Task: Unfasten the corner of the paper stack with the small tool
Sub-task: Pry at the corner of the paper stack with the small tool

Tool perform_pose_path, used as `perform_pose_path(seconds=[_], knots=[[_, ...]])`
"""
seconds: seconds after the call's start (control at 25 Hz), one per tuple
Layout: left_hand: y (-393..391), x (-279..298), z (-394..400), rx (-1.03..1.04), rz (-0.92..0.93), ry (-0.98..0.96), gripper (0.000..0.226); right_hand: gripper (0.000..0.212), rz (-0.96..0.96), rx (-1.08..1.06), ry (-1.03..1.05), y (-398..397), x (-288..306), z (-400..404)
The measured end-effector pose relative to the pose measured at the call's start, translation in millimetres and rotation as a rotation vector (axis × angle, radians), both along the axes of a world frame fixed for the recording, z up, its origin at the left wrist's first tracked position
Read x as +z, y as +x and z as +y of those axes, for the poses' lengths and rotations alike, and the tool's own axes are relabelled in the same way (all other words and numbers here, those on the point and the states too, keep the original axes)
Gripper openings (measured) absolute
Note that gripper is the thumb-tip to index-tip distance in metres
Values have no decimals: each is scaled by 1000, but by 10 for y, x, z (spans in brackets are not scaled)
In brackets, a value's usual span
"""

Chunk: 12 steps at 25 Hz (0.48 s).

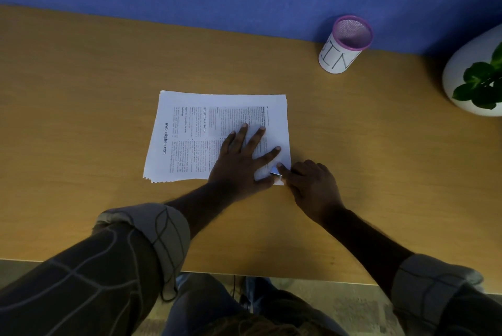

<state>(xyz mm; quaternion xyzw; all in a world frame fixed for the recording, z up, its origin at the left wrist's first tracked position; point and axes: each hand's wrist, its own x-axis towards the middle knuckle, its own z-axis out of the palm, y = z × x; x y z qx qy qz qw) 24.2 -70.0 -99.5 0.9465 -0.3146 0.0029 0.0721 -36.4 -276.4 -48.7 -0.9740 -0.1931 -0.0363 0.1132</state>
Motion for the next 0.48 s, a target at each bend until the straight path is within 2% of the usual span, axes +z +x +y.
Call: perform_pose_path(seconds=[0.48], knots=[[-1, -13, 4, 15, -2, -31, 71, 32, 82, -72, 20, 6, 56, -57]])
